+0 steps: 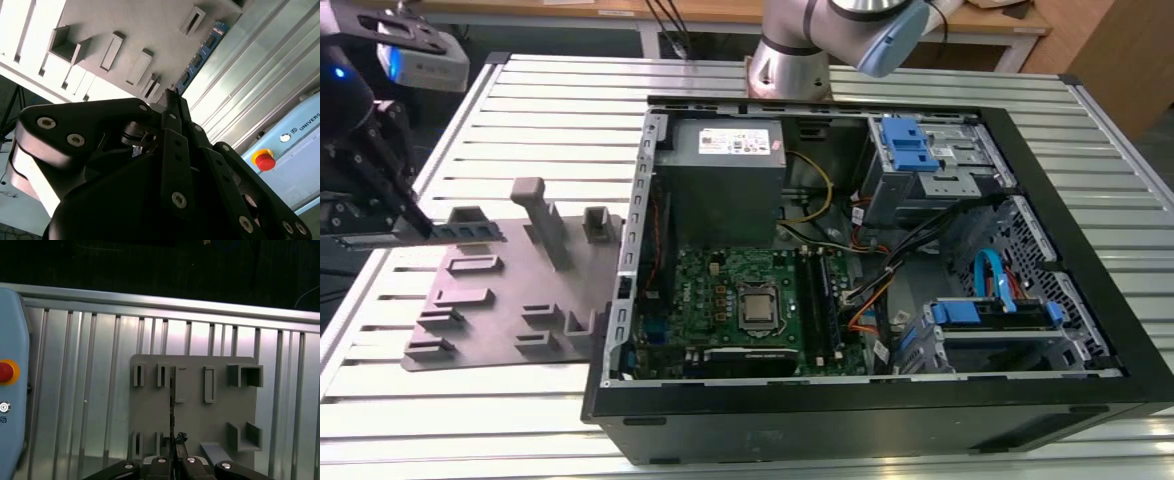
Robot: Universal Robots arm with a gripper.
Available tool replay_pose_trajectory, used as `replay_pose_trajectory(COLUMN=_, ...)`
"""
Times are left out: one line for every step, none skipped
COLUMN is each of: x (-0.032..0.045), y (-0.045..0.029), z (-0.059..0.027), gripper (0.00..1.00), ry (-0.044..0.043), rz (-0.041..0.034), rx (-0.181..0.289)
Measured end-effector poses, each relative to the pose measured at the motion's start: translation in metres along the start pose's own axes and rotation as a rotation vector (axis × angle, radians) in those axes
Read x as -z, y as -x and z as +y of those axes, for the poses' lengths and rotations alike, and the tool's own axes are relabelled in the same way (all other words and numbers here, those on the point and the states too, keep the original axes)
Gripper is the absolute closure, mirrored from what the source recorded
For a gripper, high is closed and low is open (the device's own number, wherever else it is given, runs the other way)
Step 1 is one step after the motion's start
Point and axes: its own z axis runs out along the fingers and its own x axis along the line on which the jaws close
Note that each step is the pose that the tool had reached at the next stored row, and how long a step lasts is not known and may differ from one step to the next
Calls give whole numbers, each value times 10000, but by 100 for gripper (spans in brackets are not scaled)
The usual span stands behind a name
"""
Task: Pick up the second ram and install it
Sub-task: 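Pick up the second ram and move it above second insertion slot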
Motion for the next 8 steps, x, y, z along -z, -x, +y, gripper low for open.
replay_pose_trajectory(x=37, y=1, z=1, gripper=89, ry=0, rz=-4, rx=1)
replay_pose_trajectory(x=75, y=3, z=1, gripper=89, ry=0, rz=-8, rx=0)
replay_pose_trajectory(x=113, y=4, z=2, gripper=89, ry=-1, rz=-11, rx=0)
replay_pose_trajectory(x=155, y=6, z=3, gripper=89, ry=0, rz=-13, rx=0)
replay_pose_trajectory(x=192, y=7, z=3, gripper=89, ry=0, rz=-15, rx=0)
replay_pose_trajectory(x=228, y=9, z=4, gripper=89, ry=-1, rz=-18, rx=1)
replay_pose_trajectory(x=260, y=10, z=4, gripper=89, ry=-1, rz=-20, rx=1)
replay_pose_trajectory(x=289, y=11, z=5, gripper=89, ry=0, rz=-21, rx=1)
